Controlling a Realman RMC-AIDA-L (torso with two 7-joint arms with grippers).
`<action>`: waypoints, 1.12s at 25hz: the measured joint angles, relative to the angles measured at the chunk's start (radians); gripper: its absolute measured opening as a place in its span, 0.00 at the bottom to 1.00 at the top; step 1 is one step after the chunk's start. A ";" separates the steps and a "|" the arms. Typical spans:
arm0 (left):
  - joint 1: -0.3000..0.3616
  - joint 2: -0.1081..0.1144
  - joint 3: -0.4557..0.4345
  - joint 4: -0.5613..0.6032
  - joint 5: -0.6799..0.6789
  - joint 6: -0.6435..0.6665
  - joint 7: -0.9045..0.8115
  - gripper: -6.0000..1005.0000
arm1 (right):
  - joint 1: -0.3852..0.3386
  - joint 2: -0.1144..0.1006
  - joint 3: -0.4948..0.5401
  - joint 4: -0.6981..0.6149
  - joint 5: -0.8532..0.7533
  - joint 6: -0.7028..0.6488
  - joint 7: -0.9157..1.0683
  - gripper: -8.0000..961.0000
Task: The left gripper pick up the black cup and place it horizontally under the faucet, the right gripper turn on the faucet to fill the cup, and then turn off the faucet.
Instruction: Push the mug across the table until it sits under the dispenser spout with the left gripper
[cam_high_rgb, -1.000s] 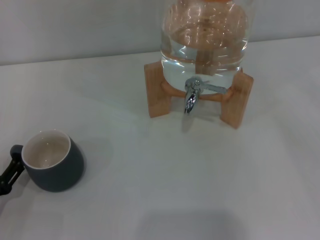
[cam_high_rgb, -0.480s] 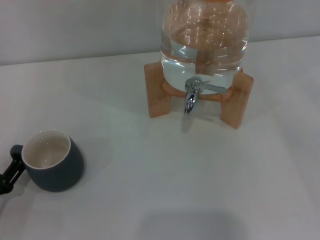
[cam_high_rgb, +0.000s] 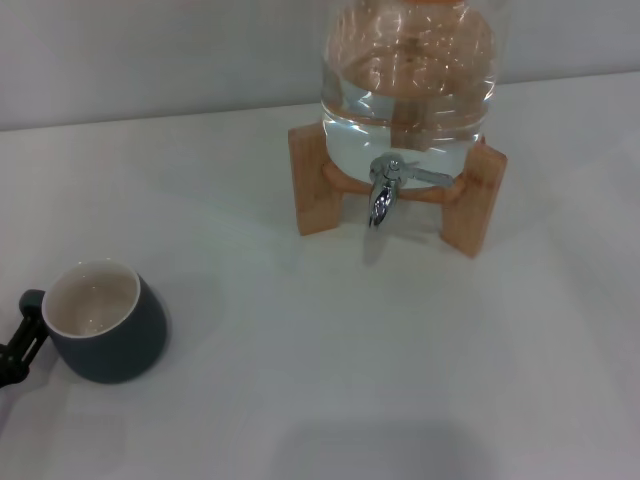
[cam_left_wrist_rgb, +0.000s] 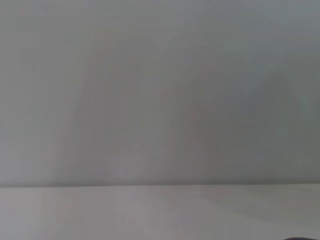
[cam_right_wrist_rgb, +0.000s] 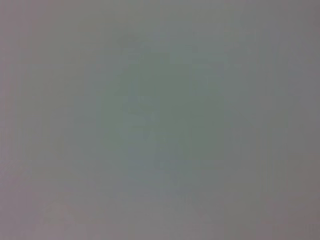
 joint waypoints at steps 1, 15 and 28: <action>0.000 0.000 0.000 0.000 0.000 0.000 -0.005 0.81 | 0.000 0.000 0.000 0.000 0.000 0.000 0.000 0.89; -0.020 0.004 0.011 0.028 0.036 0.026 -0.101 0.47 | 0.003 0.001 0.000 0.000 0.000 -0.003 0.000 0.89; -0.037 0.002 0.011 0.022 0.041 0.069 -0.098 0.12 | -0.001 0.001 0.000 0.000 0.000 -0.003 0.000 0.89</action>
